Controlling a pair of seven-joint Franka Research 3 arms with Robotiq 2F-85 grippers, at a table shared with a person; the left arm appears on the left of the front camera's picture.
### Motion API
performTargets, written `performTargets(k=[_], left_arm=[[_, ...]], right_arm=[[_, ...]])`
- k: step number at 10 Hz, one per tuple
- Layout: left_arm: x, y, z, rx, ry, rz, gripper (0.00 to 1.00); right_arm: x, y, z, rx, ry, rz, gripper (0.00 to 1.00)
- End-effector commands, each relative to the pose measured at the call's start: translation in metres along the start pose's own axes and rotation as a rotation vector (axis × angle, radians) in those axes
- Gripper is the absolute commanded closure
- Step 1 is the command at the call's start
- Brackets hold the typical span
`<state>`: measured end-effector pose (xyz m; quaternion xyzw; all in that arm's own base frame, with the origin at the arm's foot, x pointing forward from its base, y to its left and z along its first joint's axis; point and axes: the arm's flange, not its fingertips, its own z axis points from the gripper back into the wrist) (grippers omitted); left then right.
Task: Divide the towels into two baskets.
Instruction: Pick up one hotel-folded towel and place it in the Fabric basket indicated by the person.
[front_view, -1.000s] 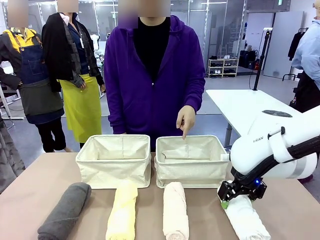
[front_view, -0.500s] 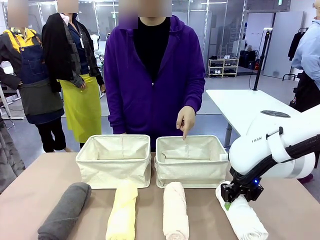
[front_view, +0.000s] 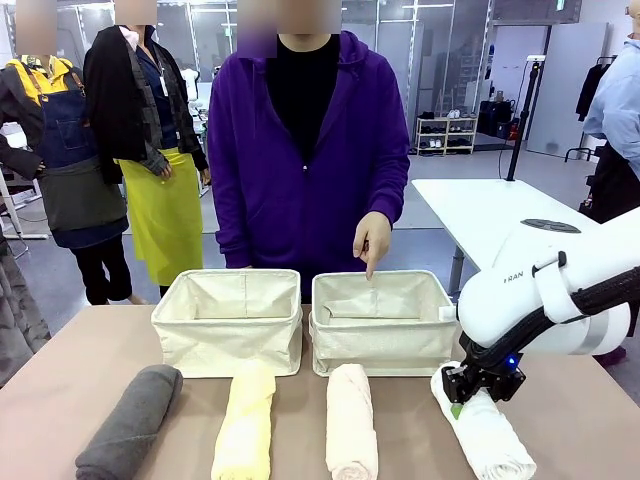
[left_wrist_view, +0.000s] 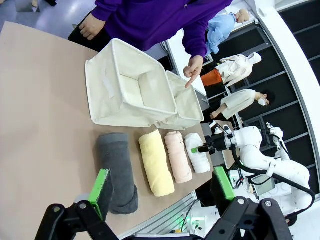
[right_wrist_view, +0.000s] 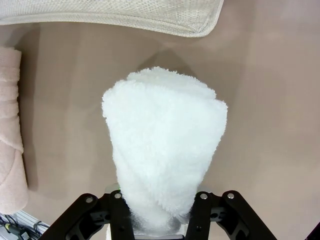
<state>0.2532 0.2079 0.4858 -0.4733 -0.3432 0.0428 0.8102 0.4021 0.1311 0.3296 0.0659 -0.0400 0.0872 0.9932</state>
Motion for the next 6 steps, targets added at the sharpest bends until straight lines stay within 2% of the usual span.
performTargets(k=[1, 2, 3, 5, 6], left_arm=[[0.000, 0.000, 0.002, -0.022, -0.009, -0.016, 0.00], [0.000, 0.000, 0.002, -0.022, -0.009, -0.016, 0.00], [0.000, 0.000, 0.002, -0.022, -0.009, -0.016, 0.00], [0.000, 0.000, 0.002, -0.022, -0.009, -0.016, 0.00], [0.000, 0.000, 0.002, -0.022, -0.009, -0.016, 0.00]], right_arm=[[0.000, 0.000, 0.000, 0.000, 0.000, 0.000, 0.62], [-0.011, 0.016, 0.023, -0.068, -0.010, 0.191, 0.63], [-0.021, 0.028, 0.044, -0.086, -0.043, 0.315, 0.63], [-0.020, 0.043, 0.074, -0.244, 0.023, 0.553, 0.63], [-0.013, 0.056, 0.089, -0.289, 0.039, 0.729, 0.63]])
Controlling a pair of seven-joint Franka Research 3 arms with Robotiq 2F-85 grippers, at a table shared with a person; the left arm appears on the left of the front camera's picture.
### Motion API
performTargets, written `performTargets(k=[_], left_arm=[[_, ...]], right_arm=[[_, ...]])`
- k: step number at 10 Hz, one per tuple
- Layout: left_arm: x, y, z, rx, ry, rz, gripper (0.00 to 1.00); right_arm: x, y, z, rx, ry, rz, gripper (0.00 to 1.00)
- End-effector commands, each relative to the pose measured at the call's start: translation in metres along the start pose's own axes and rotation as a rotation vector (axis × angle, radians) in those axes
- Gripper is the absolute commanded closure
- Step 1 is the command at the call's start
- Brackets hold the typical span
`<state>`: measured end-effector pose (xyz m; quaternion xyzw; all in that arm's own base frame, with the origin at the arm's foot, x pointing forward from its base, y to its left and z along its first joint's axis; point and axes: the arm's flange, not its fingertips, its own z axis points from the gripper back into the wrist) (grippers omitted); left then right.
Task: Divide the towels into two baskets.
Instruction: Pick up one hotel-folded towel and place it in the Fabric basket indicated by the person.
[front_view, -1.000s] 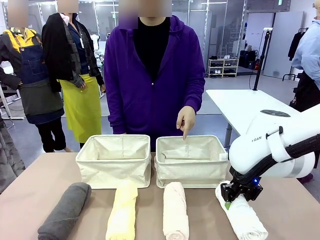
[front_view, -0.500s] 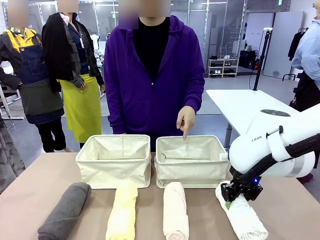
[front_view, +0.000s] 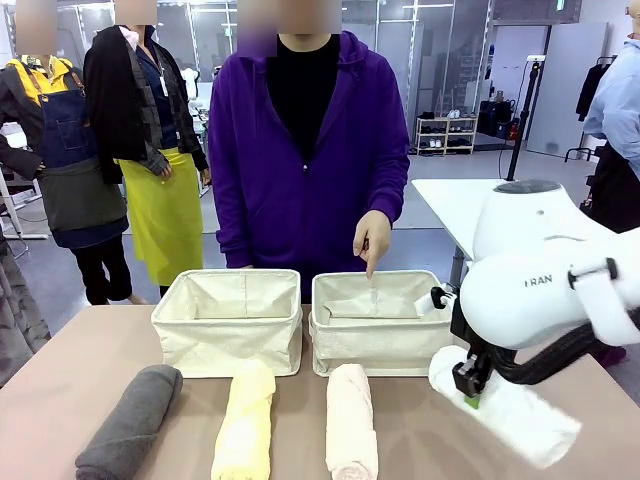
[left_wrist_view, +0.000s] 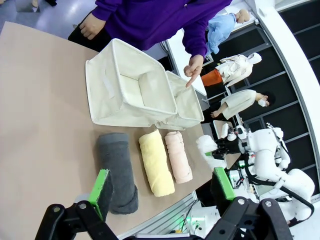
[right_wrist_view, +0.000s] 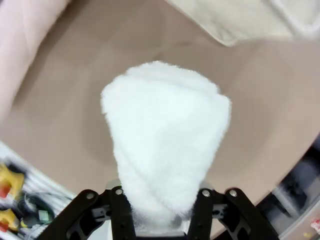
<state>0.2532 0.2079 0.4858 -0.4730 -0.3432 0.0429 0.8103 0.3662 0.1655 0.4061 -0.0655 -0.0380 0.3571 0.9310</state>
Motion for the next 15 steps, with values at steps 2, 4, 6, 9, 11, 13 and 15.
performTargets(k=[2, 4, 6, 9, 11, 13, 15], left_arm=[[0.000, 0.000, 0.002, -0.022, -0.009, -0.016, 0.00], [0.000, 0.000, 0.002, -0.022, -0.009, -0.016, 0.00], [0.000, 0.000, 0.002, -0.022, -0.009, -0.016, 0.00], [0.000, 0.000, 0.002, -0.022, -0.009, -0.016, 0.00], [0.000, 0.000, 0.002, -0.022, -0.009, -0.016, 0.00], [0.000, 0.000, 0.002, -0.022, -0.009, -0.016, 0.00], [0.000, 0.000, 0.002, -0.022, -0.009, -0.016, 0.00]], right_arm=[[0.041, -0.009, 0.061, -0.144, -0.057, 0.472, 0.63], [0.083, -0.019, 0.092, -0.220, -0.151, 0.700, 0.63], [0.131, -0.030, 0.103, -0.316, -0.204, 0.959, 0.63], [0.193, -0.036, 0.083, -0.205, -0.224, 1.025, 0.63], [0.217, -0.051, 0.062, -0.126, -0.272, 1.013, 0.63], [0.235, -0.069, 0.038, -0.102, -0.243, 0.998, 0.63], [0.253, -0.080, 0.019, -0.062, -0.245, 0.996, 0.63]])
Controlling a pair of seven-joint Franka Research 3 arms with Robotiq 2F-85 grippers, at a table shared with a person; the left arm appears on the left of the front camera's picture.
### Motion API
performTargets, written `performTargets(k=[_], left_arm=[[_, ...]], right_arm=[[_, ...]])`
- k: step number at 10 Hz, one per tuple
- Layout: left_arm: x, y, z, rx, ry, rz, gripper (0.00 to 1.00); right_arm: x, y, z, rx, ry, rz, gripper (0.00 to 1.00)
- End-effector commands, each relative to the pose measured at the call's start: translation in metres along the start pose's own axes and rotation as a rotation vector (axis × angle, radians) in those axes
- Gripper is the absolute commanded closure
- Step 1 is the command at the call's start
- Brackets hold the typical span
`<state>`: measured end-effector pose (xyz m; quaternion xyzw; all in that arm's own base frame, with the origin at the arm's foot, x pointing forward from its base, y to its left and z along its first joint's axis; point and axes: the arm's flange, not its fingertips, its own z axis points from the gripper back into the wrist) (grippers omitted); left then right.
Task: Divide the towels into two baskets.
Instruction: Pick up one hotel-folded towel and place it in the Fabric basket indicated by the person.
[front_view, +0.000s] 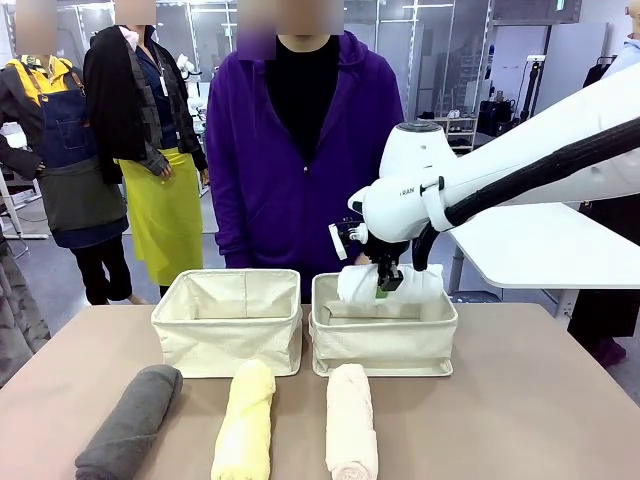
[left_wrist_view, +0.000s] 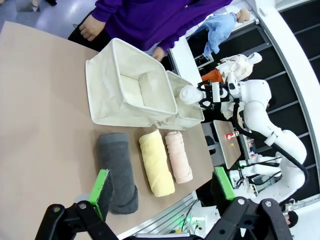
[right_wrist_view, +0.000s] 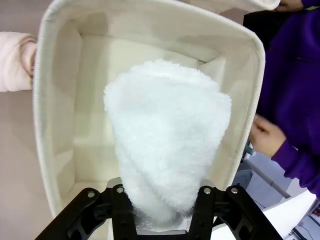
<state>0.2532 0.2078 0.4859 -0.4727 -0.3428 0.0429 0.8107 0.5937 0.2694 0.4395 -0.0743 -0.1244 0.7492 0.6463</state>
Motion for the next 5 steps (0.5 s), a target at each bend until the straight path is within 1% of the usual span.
performTargets(k=[1, 2, 4, 5], left_arm=[[0.000, 0.000, 0.002, -0.023, -0.010, -0.016, 0.00], [0.000, 0.000, 0.002, -0.023, -0.010, -0.016, 0.00], [0.000, 0.000, 0.002, -0.023, -0.010, -0.016, 0.00], [0.000, 0.000, 0.002, -0.023, -0.010, -0.016, 0.00]], right_arm=[[0.009, -0.018, -0.011, 0.024, -0.012, 0.034, 0.63], [0.013, -0.022, -0.018, 0.006, -0.001, 0.034, 0.63], [0.015, -0.026, -0.021, -0.011, -0.016, 0.014, 0.63], [0.014, -0.027, -0.023, -0.025, -0.012, 0.008, 0.37]])
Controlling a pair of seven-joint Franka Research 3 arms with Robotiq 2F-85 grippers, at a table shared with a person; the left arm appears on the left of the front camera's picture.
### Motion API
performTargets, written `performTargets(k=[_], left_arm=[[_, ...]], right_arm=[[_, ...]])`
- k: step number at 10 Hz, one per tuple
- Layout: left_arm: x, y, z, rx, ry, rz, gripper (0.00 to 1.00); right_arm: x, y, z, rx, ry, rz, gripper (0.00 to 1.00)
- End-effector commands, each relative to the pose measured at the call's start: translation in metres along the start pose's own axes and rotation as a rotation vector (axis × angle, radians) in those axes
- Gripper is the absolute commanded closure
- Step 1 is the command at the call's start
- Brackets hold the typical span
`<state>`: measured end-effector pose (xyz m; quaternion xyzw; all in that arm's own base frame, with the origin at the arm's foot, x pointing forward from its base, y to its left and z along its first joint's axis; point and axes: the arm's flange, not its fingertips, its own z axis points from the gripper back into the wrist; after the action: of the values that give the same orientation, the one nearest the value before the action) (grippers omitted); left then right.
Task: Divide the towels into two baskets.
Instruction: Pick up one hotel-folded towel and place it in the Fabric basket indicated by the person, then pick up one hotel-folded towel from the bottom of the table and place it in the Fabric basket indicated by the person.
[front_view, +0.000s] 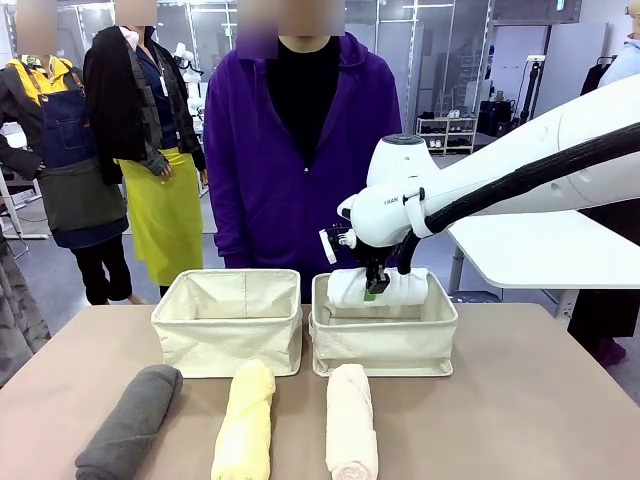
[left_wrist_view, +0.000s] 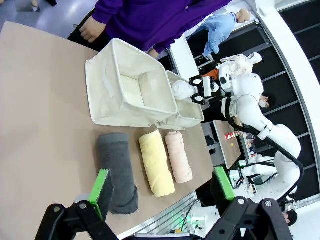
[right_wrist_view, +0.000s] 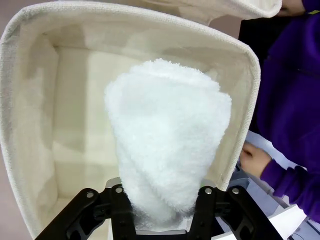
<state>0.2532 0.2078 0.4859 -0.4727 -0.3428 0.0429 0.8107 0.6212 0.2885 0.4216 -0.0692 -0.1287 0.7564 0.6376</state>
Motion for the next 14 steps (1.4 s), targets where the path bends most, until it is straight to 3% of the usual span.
performTargets(k=[1, 2, 3, 4, 14], left_arm=[[0.0004, -0.0001, 0.0023, -0.023, -0.010, -0.016, 0.00], [0.0004, -0.0001, 0.0023, -0.023, -0.010, -0.016, 0.00], [0.0004, -0.0001, 0.0023, -0.023, -0.010, -0.016, 0.00], [0.0004, -0.0001, 0.0023, -0.023, -0.010, -0.016, 0.00], [0.0004, -0.0001, 0.0023, -0.023, -0.010, -0.016, 0.00]], right_arm=[[-0.0011, -0.0042, 0.0009, -0.023, 0.000, -0.028, 0.36], [-0.0012, -0.0032, 0.0000, -0.030, -0.003, -0.028, 0.13], [-0.0012, -0.0019, -0.0011, -0.026, 0.001, -0.024, 0.12], [-0.0016, -0.0007, -0.0009, -0.024, 0.006, -0.021, 0.00], [-0.0039, -0.0026, -0.0009, -0.008, -0.001, -0.007, 0.00]])
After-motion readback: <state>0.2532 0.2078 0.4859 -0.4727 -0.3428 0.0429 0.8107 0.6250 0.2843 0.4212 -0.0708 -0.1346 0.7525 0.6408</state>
